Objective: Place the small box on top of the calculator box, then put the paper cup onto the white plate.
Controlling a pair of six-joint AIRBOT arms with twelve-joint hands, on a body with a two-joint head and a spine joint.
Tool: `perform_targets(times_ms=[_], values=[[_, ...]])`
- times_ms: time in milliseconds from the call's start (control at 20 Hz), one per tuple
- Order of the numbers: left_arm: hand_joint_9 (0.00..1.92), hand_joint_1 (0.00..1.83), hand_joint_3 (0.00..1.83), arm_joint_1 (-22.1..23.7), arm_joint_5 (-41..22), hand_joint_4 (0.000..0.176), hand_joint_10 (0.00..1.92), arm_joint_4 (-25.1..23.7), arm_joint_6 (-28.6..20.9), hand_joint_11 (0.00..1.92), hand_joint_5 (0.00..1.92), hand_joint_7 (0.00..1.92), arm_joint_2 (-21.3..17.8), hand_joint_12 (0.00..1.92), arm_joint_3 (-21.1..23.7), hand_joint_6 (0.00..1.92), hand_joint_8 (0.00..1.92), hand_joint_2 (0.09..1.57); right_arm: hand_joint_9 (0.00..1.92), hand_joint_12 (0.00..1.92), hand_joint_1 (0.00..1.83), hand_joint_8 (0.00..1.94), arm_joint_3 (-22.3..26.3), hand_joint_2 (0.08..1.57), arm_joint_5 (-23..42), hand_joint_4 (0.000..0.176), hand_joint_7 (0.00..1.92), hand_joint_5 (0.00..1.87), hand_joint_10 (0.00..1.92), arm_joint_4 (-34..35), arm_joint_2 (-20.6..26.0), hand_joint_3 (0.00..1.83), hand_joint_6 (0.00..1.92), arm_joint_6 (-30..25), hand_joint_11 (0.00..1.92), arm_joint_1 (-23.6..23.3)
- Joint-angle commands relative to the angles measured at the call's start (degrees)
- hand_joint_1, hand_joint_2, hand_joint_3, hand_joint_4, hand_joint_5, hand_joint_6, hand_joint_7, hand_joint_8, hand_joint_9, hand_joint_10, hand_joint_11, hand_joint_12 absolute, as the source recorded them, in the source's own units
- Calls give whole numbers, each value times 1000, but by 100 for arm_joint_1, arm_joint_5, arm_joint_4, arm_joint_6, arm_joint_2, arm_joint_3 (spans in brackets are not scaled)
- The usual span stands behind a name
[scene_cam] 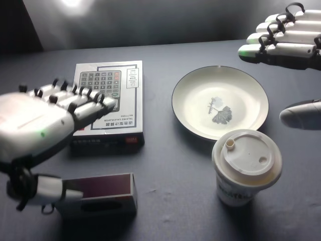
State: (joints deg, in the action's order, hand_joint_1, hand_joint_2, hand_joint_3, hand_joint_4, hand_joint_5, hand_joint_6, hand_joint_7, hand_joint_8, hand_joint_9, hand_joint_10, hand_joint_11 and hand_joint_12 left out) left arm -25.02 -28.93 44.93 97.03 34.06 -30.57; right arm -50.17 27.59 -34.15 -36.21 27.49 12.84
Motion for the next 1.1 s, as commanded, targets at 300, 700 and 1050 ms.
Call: perform_targets(times_ms=[300, 700, 1050], values=[[108, 1010, 4, -460, -1137, 0, 5, 324, -15, 0, 87, 89, 106, 427, 288, 11, 7, 1016, 87, 353, 0, 2, -12, 1273, 557, 0, 95, 127, 4, 83, 56, 2, 1, 3, 0, -40], [137, 1089, 2, -725, -1139, 0, 3, 486, 166, 0, 137, 114, 601, 426, 264, 4, 2, 1018, 109, 392, 32, 1, -10, 1265, 559, 0, 124, 145, 0, 29, 53, 2, 4, 3, 0, -13], [180, 1050, 0, -866, -1139, 0, 11, 353, 185, 0, 155, 167, 826, 485, 7, 9, 11, 1049, 114, 393, 90, 4, -10, 1262, 563, 0, 128, 170, 3, 23, 52, 1, 3, 3, 0, -11]])
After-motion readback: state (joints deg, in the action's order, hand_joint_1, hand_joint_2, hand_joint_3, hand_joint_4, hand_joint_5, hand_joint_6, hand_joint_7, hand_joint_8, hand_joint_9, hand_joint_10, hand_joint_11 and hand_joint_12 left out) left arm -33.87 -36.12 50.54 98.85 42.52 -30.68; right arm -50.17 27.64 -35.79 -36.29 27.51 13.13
